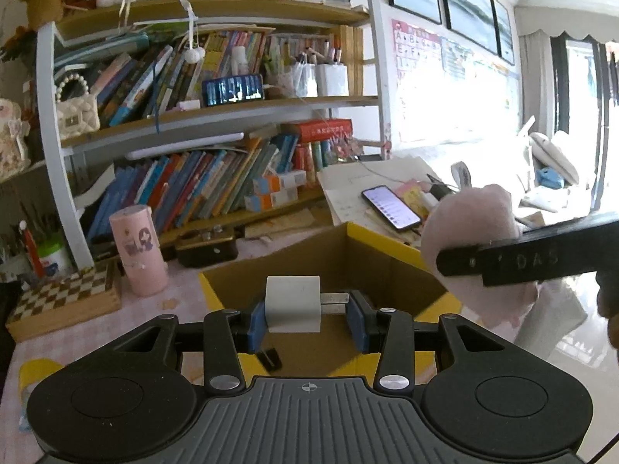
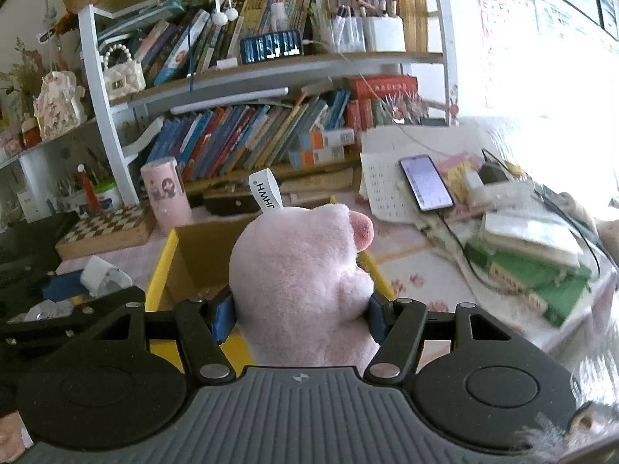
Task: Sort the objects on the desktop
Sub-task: 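Lower both grippers into the yellow box and open them, releasing cube and pig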
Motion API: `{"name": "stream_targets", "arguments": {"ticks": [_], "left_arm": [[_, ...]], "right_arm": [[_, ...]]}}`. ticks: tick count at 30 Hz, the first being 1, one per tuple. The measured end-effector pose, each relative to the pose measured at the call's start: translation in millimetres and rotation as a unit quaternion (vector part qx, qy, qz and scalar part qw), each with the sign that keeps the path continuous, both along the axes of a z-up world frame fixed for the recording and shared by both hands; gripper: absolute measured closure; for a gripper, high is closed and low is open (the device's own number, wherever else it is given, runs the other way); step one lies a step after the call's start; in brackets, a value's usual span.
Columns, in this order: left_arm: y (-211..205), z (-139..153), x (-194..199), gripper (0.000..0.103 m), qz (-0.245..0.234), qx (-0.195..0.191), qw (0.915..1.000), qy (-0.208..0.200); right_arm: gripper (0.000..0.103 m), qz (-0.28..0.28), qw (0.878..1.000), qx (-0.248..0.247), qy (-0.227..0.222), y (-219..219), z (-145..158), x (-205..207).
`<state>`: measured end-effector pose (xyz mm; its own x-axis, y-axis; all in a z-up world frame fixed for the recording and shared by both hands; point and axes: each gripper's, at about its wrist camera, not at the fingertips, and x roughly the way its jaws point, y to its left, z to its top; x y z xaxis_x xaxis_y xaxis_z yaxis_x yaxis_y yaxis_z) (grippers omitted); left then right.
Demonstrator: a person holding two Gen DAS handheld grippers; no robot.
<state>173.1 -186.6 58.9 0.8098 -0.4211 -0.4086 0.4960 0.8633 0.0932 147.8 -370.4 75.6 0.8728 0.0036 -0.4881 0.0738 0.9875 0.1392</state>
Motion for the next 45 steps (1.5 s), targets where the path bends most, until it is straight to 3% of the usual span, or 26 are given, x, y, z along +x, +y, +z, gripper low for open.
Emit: {"name": "stream_targets", "arguments": {"ticks": [8, 17, 22, 33, 45], "left_arm": [[-38, -16, 33, 0.062, 0.014, 0.034, 0.9993, 0.005], [-55, -42, 59, 0.062, 0.025, 0.058, 0.9955, 0.071], [-59, -50, 64, 0.061, 0.03, 0.059, 0.9931, 0.097], [-55, -53, 74, 0.061, 0.052, 0.03, 0.9892, 0.134], [-48, -44, 55, 0.052, 0.07, 0.033, 0.9927, 0.093]], "right_arm": [[0.042, 0.033, 0.999, -0.012, -0.007, -22, -2, 43], [0.042, 0.094, 0.995, -0.011, 0.02, -23, -11, 94], [0.042, 0.118, 0.992, -0.004, 0.053, -20, -23, 124], [0.041, 0.203, 0.968, -0.021, 0.144, 3, -50, 173], [0.038, 0.236, 0.953, -0.021, 0.189, 16, -65, 189]]}}
